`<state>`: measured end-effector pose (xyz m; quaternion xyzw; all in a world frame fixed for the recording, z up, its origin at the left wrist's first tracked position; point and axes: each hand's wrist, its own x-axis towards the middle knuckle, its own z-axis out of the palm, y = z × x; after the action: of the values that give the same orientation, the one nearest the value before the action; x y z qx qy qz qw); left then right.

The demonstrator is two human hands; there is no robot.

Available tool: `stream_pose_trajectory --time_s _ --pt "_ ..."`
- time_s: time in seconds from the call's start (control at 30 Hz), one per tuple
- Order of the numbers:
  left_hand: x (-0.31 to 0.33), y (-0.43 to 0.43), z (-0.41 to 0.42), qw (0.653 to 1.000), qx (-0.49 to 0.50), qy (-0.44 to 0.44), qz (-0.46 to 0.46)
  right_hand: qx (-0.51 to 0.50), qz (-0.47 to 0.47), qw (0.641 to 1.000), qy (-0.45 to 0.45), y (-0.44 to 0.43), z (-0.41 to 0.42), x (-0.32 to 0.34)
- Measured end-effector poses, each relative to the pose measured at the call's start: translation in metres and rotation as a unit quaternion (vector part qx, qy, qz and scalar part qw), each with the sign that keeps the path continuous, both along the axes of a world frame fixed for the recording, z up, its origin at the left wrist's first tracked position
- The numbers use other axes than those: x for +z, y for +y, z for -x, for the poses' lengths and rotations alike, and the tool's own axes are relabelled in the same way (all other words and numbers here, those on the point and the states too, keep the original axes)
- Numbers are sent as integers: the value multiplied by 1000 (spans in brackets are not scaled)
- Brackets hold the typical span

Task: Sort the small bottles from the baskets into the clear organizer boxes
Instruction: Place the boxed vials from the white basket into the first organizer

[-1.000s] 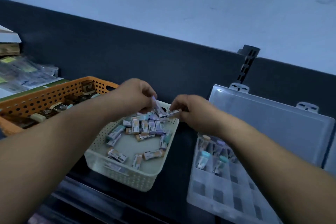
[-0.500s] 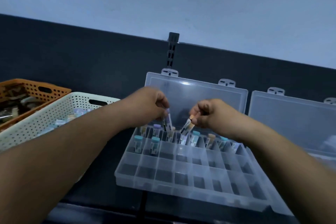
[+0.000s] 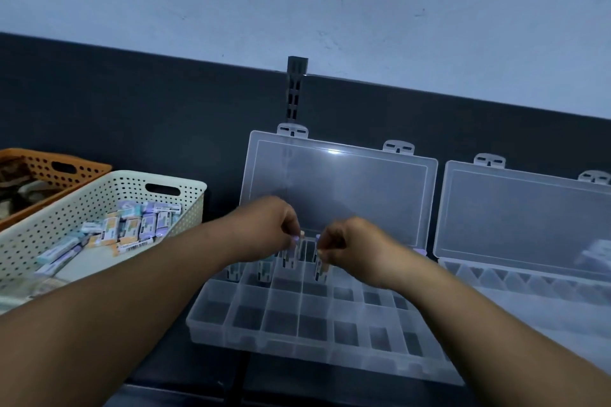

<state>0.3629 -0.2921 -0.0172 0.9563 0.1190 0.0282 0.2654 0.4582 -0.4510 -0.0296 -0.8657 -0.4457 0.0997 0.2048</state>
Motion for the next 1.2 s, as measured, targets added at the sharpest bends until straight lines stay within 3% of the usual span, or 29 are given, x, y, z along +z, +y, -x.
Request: stream_pose_trajectory --time_s 0.77,1.03,1.2 --pt "-29 3 -13 995 -57 48 -64 -37 46 998 3 4 -2 -19" --pt "-29 10 -8 998 -50 16 -37 -25 46 999 -9 10 2 -4" --pt "-6 32 11 998 -14 -47 -39 3 13 997 -81 28 7 18"
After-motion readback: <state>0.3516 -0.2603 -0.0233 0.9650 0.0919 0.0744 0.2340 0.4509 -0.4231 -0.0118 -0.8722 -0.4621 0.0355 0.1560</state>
